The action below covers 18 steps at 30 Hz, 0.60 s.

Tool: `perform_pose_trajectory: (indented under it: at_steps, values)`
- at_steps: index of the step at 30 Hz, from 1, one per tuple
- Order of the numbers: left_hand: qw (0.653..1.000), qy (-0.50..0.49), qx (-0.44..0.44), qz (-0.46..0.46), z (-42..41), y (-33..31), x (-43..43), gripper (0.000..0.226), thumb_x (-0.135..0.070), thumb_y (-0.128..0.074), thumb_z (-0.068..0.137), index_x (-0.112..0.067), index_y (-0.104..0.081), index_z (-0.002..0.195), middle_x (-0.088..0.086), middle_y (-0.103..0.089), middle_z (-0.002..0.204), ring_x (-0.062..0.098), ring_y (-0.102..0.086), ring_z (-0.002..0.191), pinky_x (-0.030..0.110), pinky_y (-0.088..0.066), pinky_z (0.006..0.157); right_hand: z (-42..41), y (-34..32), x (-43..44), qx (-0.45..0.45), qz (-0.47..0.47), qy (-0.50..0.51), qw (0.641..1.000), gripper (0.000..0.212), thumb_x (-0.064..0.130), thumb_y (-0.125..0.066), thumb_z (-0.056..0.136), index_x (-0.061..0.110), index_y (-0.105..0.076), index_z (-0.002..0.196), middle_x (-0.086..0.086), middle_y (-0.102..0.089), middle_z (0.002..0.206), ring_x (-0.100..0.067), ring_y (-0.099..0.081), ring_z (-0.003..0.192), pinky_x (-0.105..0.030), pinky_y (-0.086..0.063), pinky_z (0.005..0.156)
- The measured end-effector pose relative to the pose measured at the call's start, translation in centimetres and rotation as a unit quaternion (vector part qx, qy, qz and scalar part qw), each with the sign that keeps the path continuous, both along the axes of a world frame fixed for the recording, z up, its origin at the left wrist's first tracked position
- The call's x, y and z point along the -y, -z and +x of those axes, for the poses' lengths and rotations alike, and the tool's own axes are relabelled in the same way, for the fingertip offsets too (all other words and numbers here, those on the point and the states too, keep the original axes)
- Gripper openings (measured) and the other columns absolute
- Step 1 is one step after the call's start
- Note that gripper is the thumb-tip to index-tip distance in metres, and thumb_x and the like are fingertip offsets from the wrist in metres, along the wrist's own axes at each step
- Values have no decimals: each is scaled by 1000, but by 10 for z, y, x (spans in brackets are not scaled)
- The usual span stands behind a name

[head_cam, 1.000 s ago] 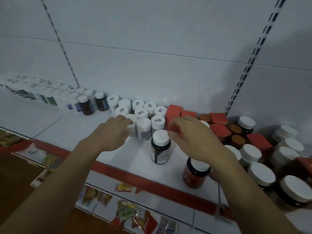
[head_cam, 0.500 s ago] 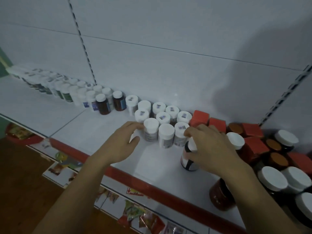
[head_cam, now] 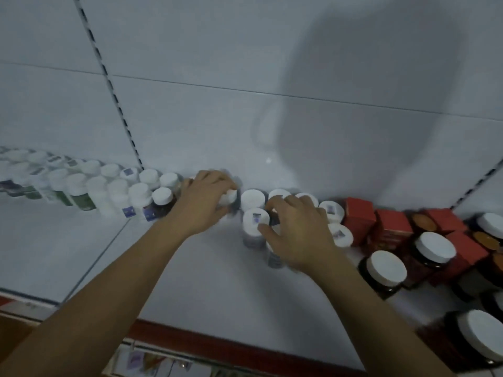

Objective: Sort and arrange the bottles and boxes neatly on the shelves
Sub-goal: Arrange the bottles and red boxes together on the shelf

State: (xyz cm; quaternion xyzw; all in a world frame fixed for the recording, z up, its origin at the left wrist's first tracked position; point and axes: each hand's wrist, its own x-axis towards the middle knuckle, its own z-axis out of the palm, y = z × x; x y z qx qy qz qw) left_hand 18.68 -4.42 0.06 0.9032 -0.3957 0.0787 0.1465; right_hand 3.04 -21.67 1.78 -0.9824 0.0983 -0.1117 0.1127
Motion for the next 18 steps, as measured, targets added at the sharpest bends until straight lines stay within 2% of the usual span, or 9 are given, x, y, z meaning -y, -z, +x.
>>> perform_pose_trajectory:
  at_steps: [2,5,10,13,15,18]
  values:
    - [999,44,3,22,14,2,4,40,-33,-70,87,-37,-60,125,-11,-50,133,20,-43,124,42,-34,91,17,5,-12,-28,-22,36,999,38,57,-54,88,30,-54,115,2,-60,117,-28,-50,110,-47,-39,92]
    - [997,72,27,29,29,2,-1,37,-26,-68,88,-37,-61,122,-13,-51,128,17,-46,120,39,-31,90,29,12,-28,-60,-29,89,994,47,60,-61,79,28,-52,113,2,-58,109,-30,-46,109,-48,-32,91]
    - [994,92,25,60,43,-5,-28,50,-27,-69,88,-38,-54,135,-14,-49,138,17,-41,130,41,-31,99,39,15,-53,-10,-37,78,996,38,53,-64,71,29,-52,97,9,-48,88,-23,-47,91,-39,-31,76]
    - [998,61,24,-12,45,-6,-61,52,-24,-70,87,-34,-55,136,-10,-53,140,21,-43,131,45,-34,101,54,15,-76,25,90,38,995,37,46,-71,72,28,-50,96,12,-50,87,-16,-50,76,-33,-35,63]
    - [992,31,40,-119,45,0,-88,40,-17,-68,87,-28,-61,125,-4,-59,127,26,-51,120,48,-42,94,66,17,-90,36,153,18,987,37,42,-73,76,27,-47,98,12,-50,90,-12,-50,74,-31,-39,60]
    - [966,-9,44,-256,33,17,-118,22,-9,-60,85,-16,-68,104,2,-62,104,27,-57,96,44,-47,82,86,25,-109,52,169,8,984,38,39,-74,78,22,-46,99,5,-54,93,-17,-51,78,-32,-40,63]
